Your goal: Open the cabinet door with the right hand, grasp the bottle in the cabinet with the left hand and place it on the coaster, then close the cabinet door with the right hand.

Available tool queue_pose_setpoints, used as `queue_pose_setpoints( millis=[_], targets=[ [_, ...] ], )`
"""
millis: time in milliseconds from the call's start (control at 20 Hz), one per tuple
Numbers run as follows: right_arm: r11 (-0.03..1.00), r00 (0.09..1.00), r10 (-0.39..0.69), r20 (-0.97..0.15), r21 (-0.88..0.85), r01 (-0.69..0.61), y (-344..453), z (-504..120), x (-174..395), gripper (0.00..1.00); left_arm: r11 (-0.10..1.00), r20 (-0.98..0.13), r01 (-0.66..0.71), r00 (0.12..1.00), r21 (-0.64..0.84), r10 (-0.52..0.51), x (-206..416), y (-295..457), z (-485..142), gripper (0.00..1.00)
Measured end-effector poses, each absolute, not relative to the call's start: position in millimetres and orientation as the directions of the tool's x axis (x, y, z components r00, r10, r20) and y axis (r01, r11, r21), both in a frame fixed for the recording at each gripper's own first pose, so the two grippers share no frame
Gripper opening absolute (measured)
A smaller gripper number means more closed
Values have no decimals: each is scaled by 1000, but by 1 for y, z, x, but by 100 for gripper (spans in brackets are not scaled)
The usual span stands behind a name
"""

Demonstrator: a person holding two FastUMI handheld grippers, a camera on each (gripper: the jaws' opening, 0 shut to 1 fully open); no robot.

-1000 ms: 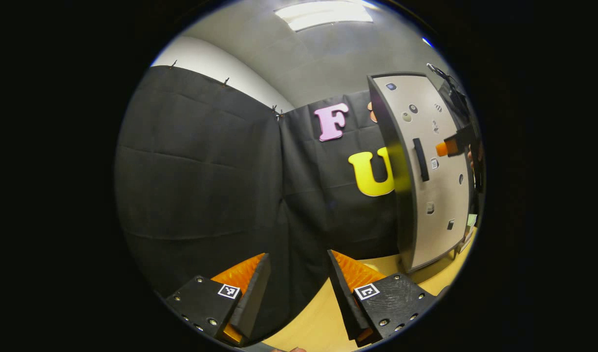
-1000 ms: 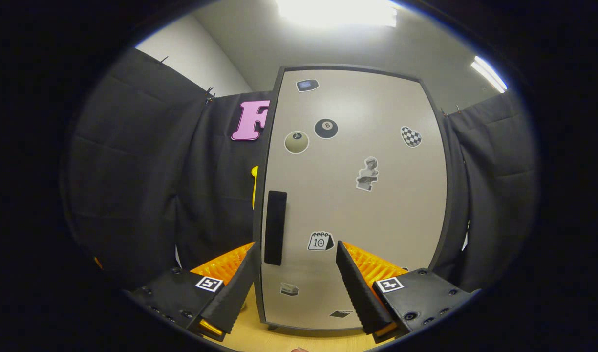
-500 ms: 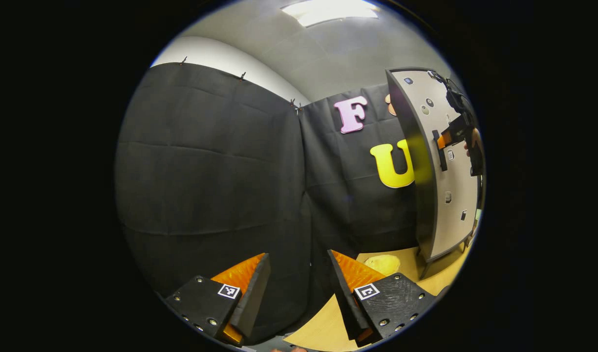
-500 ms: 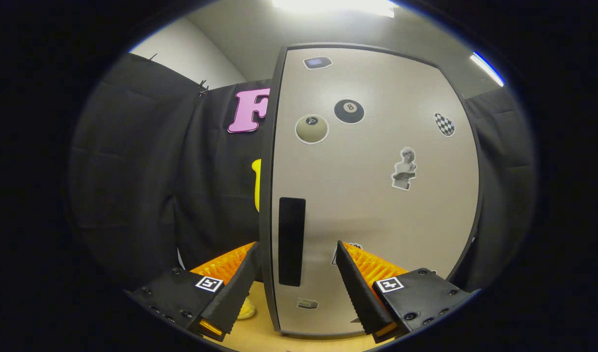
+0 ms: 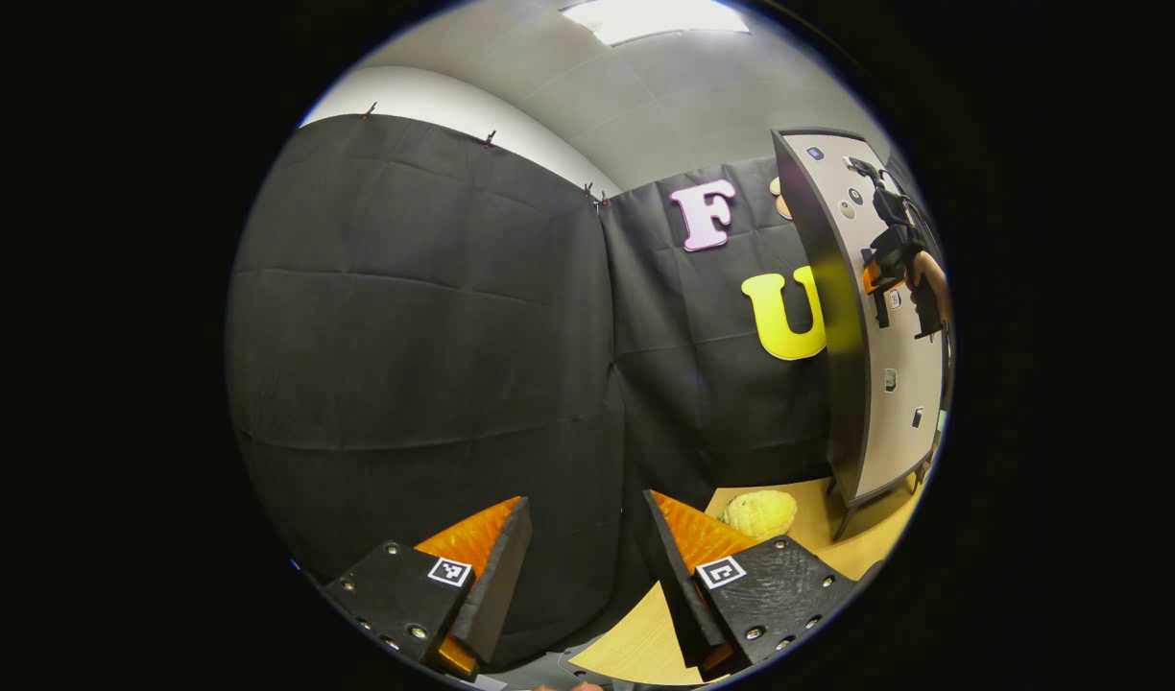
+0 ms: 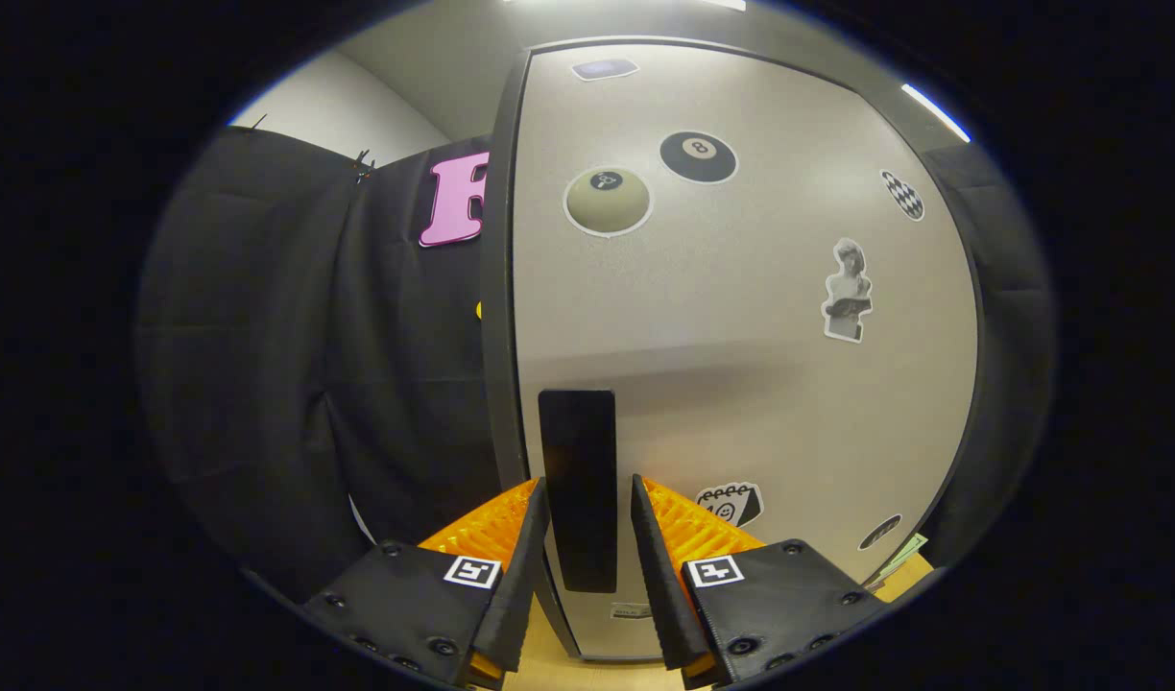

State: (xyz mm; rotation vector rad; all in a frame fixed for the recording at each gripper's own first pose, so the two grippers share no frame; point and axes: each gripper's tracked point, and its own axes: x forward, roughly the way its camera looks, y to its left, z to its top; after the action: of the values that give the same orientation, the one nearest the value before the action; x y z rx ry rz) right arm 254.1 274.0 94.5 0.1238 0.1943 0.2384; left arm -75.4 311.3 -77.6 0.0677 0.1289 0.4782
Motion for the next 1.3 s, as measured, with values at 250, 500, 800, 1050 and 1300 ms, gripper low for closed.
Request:
queue_pose_setpoints(
  millis=[250,500,800,1050,1300],
  targets=[
    [965,945,256,-206,114,-237,276,90,254,34,894,-108,-439,888,86,446,-77,309,-78,67],
    [955,927,296,-229,70,-288,275,89,243,18,908,-94,-409,904,90,416,-77,304,-77,67],
    [939,915,345,-210,71,-338,271,99,210,18,933,-68,-350,932,84,356,-63,283,-65,67],
    [924,901,383,-204,66,-378,261,102,192,18,957,-44,-281,958,68,284,-41,250,-58,67],
    [917,896,398,-194,68,-393,252,104,177,18,974,-20,-217,976,58,219,-23,223,-49,65]
  ],
)
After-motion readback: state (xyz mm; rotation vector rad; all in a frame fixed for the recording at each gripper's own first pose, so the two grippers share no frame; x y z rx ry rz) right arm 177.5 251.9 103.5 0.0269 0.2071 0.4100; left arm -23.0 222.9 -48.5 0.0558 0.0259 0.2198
